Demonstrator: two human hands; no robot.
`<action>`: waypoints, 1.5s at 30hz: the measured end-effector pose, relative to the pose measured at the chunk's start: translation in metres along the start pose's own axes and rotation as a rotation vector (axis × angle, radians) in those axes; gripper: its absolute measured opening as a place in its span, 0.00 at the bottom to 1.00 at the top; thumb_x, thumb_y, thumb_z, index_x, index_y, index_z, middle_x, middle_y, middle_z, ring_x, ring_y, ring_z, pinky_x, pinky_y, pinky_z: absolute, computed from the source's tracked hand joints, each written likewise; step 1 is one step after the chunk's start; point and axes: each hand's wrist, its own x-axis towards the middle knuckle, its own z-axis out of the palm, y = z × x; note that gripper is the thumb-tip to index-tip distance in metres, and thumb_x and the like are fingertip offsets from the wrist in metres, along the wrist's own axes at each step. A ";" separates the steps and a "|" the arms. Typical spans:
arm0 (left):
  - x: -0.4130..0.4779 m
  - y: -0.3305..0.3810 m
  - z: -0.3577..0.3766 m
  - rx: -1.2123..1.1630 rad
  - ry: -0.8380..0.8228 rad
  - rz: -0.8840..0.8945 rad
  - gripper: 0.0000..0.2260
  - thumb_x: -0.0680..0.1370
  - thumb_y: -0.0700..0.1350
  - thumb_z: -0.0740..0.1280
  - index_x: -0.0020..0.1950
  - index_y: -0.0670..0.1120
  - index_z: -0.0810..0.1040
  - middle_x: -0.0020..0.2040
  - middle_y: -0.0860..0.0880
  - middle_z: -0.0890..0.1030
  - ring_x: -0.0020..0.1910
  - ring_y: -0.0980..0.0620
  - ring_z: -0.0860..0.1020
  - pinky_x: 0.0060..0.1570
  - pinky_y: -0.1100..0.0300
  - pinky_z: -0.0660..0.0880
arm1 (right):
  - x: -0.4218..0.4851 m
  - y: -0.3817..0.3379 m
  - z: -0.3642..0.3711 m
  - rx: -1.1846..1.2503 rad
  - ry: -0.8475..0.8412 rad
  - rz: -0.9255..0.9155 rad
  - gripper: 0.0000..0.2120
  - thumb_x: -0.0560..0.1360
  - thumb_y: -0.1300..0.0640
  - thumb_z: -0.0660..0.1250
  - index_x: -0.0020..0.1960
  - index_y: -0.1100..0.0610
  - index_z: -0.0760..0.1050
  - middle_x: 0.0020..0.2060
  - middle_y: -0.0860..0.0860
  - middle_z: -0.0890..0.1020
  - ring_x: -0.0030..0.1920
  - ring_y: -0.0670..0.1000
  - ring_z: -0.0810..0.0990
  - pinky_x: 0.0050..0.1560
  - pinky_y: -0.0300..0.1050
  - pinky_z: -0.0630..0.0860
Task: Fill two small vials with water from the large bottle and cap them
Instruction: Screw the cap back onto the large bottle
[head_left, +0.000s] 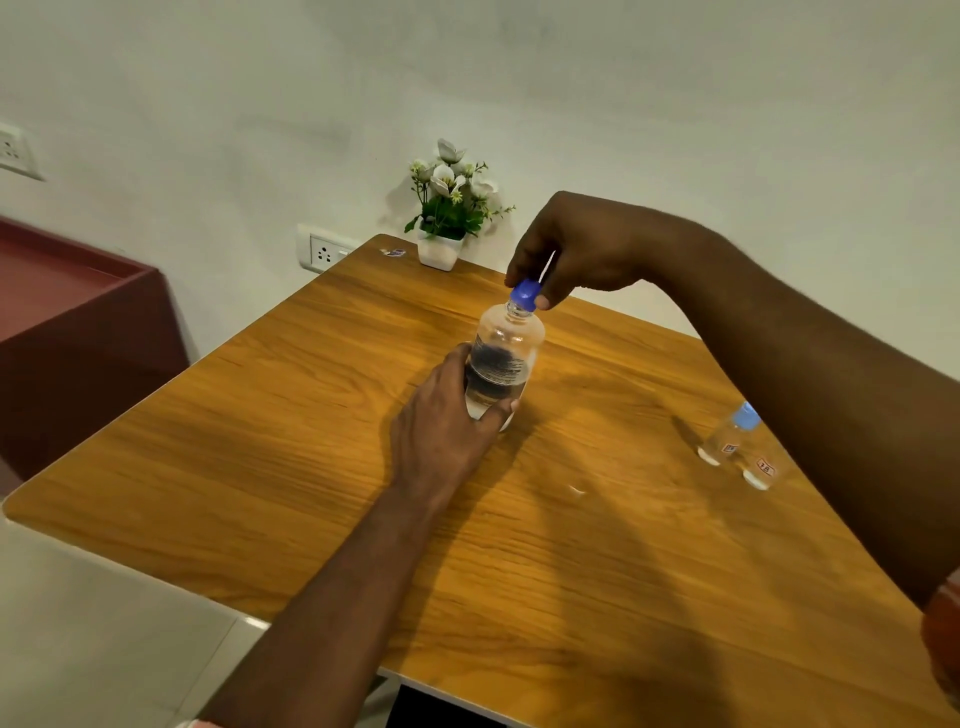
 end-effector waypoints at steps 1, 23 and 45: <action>0.000 0.000 0.000 0.001 0.000 -0.002 0.35 0.70 0.62 0.71 0.72 0.53 0.62 0.67 0.52 0.74 0.64 0.52 0.73 0.51 0.60 0.67 | 0.000 -0.001 0.000 -0.005 0.000 -0.008 0.19 0.72 0.67 0.73 0.62 0.59 0.80 0.57 0.55 0.83 0.54 0.55 0.83 0.55 0.48 0.79; 0.000 -0.001 0.000 -0.006 0.019 0.023 0.34 0.70 0.62 0.71 0.71 0.54 0.63 0.64 0.53 0.76 0.61 0.52 0.75 0.49 0.61 0.68 | 0.007 -0.003 0.008 -0.060 0.164 0.143 0.38 0.67 0.23 0.57 0.38 0.58 0.79 0.30 0.53 0.84 0.31 0.49 0.83 0.29 0.40 0.72; 0.000 0.002 -0.003 -0.011 -0.006 0.016 0.34 0.70 0.60 0.72 0.72 0.53 0.63 0.65 0.53 0.75 0.63 0.52 0.74 0.53 0.57 0.73 | 0.021 0.003 0.012 -0.114 0.152 0.096 0.18 0.71 0.44 0.74 0.38 0.59 0.81 0.29 0.51 0.83 0.27 0.47 0.82 0.27 0.37 0.76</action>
